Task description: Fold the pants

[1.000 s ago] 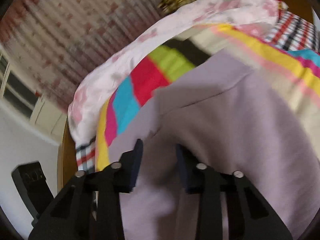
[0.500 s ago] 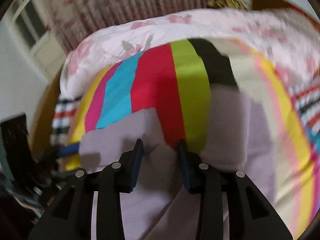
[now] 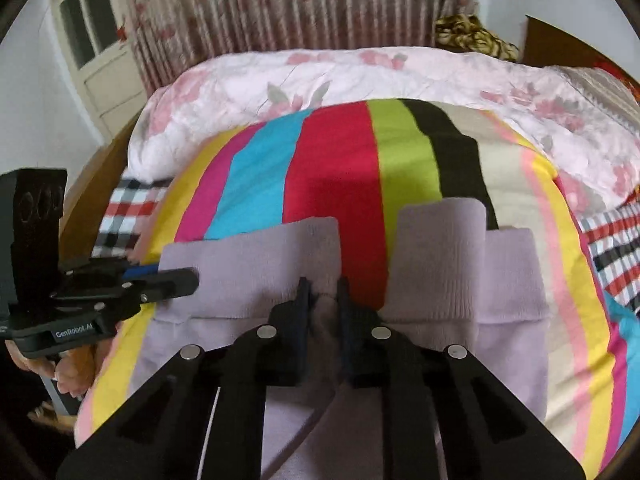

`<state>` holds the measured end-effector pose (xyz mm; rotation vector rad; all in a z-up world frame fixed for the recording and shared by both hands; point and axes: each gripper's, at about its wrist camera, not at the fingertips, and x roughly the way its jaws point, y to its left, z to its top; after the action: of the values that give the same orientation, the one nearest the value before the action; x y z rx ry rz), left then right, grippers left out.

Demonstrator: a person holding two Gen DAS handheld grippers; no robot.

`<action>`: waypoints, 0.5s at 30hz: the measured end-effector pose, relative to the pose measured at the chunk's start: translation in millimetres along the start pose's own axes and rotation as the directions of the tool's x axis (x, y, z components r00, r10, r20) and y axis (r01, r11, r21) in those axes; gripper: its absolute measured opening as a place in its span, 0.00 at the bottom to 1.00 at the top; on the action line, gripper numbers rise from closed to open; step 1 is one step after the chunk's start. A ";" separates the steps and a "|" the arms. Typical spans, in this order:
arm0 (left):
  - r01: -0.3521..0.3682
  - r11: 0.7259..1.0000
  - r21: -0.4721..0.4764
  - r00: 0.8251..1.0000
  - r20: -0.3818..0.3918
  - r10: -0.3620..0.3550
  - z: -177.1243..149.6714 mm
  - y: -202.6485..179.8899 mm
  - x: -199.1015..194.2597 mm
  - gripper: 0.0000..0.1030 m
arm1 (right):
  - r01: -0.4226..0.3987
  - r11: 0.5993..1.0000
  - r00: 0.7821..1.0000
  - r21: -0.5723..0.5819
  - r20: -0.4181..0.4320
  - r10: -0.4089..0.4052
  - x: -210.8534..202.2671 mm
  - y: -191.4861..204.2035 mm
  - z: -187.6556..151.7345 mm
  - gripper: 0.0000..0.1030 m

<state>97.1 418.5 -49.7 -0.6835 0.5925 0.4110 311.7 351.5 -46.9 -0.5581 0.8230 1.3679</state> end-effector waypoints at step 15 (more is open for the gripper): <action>-0.111 0.994 0.023 0.993 0.034 0.110 21.2 13.6 9.7 0.23 | 0.022 0.992 1.000 0.126 -0.023 -0.019 30.4 -15.6 35.6 0.18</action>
<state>105.1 444.2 -48.8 -0.6209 0.6051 0.5164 333.7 395.5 -50.6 -0.4823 0.9130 1.2831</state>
